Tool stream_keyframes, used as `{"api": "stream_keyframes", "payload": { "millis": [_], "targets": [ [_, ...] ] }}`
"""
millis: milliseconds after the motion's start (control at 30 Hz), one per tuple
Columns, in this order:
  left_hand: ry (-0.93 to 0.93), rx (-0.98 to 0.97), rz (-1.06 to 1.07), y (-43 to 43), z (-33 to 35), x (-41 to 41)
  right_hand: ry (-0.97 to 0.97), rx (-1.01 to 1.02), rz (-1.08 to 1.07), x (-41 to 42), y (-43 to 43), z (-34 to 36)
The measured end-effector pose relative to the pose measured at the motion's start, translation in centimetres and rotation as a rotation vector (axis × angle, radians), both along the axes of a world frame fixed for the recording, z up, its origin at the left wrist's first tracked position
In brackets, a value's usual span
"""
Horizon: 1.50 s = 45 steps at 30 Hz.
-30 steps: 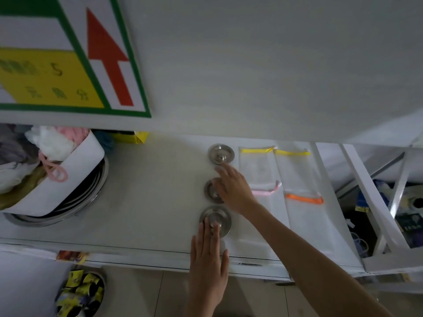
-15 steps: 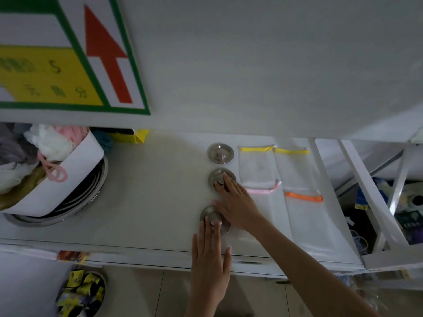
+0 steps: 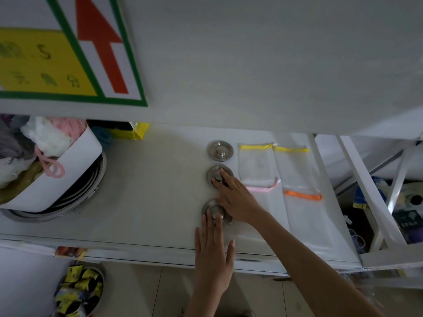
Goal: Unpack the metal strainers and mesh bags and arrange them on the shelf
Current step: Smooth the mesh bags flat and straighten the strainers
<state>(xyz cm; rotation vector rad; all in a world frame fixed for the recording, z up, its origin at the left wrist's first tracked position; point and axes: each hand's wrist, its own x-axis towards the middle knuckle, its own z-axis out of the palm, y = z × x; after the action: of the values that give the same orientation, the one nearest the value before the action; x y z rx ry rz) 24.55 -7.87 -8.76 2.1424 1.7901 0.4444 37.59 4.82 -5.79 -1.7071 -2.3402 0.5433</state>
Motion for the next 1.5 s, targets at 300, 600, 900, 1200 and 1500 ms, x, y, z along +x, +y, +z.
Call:
{"api": "stream_keyframes", "payload": {
  "millis": [300, 600, 900, 1200, 1500],
  "targets": [
    [0.004, -0.008, 0.001, 0.4, -0.1, 0.6, 0.065, -0.021, -0.002, 0.6, 0.9, -0.7],
    [0.042, -0.022, -0.006, 0.5, 0.0, 0.4, 0.031, -0.013, 0.015, 0.7, 0.7, -0.8],
    [0.035, -0.005, -0.005, 0.7, 0.5, 0.5, 0.234, 0.123, -0.182, 1.8, -2.9, 0.5],
    [-0.003, 0.082, -0.172, -0.7, 2.0, 2.4, -0.031, 0.101, -0.277, 6.0, -10.6, -2.3],
    [0.116, 0.045, -0.28, -3.5, 0.1, 5.2, -0.066, 0.083, -0.255, 7.8, -11.7, -2.4]
  ]
}}
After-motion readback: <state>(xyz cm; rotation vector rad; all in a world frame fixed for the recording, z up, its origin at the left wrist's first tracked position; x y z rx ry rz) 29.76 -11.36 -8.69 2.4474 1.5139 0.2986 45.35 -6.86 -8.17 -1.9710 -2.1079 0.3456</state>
